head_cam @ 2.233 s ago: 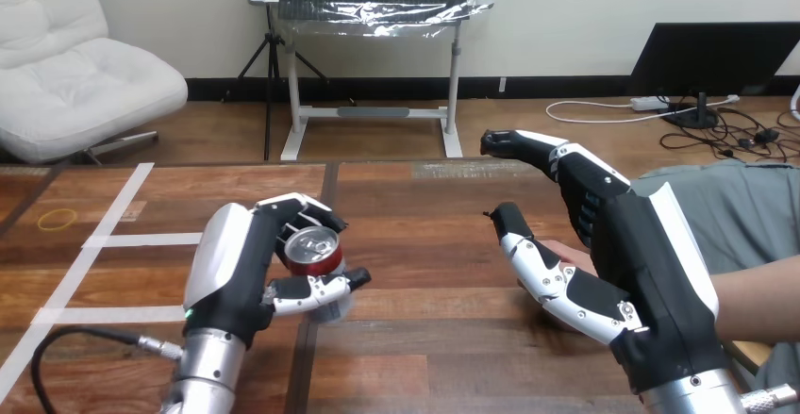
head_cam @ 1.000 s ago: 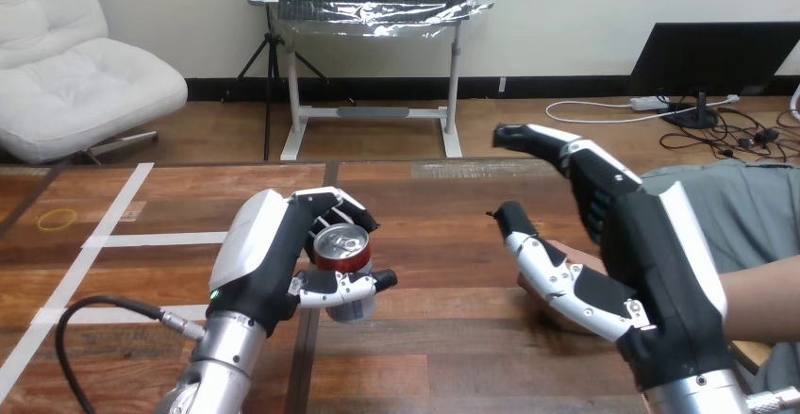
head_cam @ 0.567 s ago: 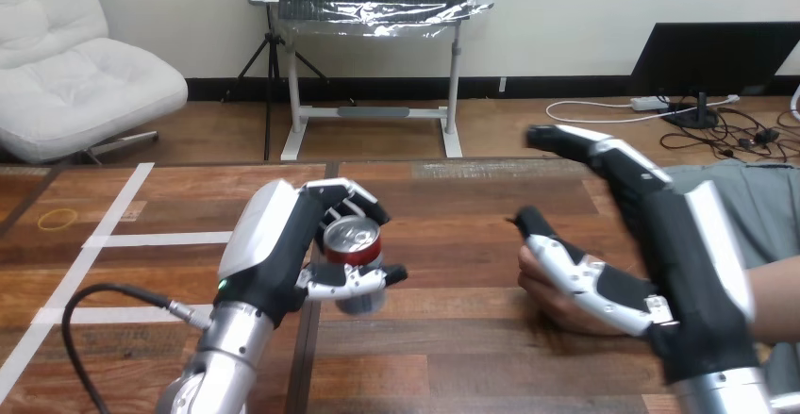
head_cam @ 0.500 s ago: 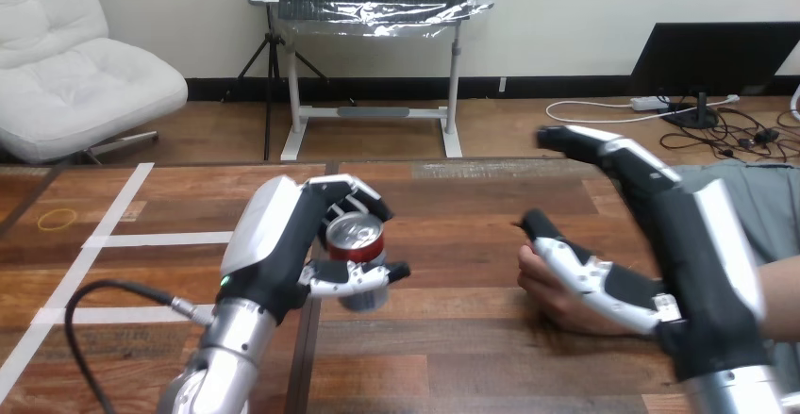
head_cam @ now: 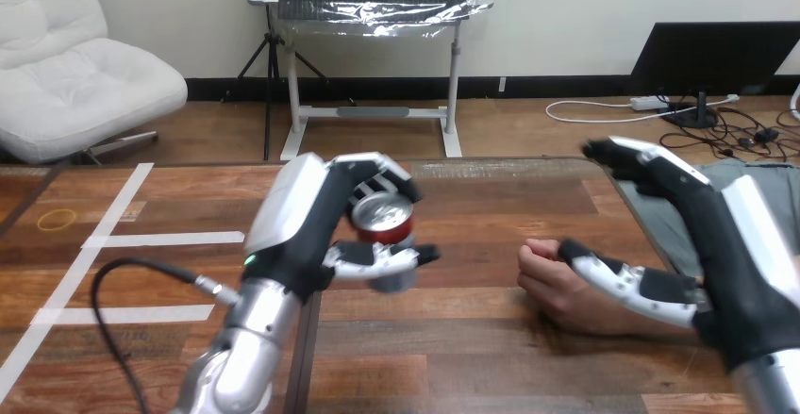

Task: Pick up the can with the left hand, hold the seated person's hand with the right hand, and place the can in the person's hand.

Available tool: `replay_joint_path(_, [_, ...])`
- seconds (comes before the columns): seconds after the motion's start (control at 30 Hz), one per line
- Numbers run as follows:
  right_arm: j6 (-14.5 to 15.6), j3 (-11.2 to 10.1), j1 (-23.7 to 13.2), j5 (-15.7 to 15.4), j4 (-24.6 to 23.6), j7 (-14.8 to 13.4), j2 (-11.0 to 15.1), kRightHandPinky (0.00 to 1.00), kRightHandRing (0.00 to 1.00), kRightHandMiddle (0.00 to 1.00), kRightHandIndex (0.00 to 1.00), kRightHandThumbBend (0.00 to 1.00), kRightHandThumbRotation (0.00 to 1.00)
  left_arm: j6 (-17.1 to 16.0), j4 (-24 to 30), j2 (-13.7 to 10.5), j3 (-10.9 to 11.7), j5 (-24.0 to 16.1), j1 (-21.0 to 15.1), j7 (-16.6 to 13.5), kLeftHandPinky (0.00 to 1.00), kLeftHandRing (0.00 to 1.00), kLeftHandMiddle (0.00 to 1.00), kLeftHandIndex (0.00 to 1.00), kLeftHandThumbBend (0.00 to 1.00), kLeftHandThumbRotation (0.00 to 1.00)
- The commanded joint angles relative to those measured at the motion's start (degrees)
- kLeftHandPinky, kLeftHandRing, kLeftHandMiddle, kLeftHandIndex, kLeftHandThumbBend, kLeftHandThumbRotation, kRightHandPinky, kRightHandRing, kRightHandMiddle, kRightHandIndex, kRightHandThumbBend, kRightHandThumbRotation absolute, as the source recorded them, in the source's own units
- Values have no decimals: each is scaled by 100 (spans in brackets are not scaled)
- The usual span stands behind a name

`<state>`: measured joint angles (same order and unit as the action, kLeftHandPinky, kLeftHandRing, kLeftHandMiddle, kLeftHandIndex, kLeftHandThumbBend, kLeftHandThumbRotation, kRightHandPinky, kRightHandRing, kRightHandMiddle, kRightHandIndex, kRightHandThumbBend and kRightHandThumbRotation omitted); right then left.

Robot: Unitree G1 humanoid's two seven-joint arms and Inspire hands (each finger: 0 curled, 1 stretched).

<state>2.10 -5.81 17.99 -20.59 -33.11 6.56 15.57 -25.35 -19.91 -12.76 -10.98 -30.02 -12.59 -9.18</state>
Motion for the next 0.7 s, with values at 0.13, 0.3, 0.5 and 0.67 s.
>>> replay_joint_path(0.13, [570, -401, -486, -63, -311, 491, 563, 70, 81, 84, 81, 77, 0, -117, 329, 188, -96, 40, -652, -54, 34, 40, 46, 50, 62, 0])
replay_joint_path(0.3, [891, -507, -555, -332, -308, 829, 967, 69, 81, 84, 82, 79, 0, -62, 358, 265, -142, 43, -698, -47, 34, 39, 46, 50, 62, 0])
replay_joint_path(0.5, [1038, -550, -678, -629, -112, 1213, 1487, 69, 80, 84, 82, 82, 0, -14, 384, 341, -187, 69, -742, 18, 33, 38, 45, 49, 62, 0])
replay_joint_path(0.67, [1193, -503, -833, -808, 92, 1556, 1871, 68, 80, 84, 82, 85, 0, 16, 400, 394, -211, 47, -773, 52, 33, 38, 45, 49, 62, 0])
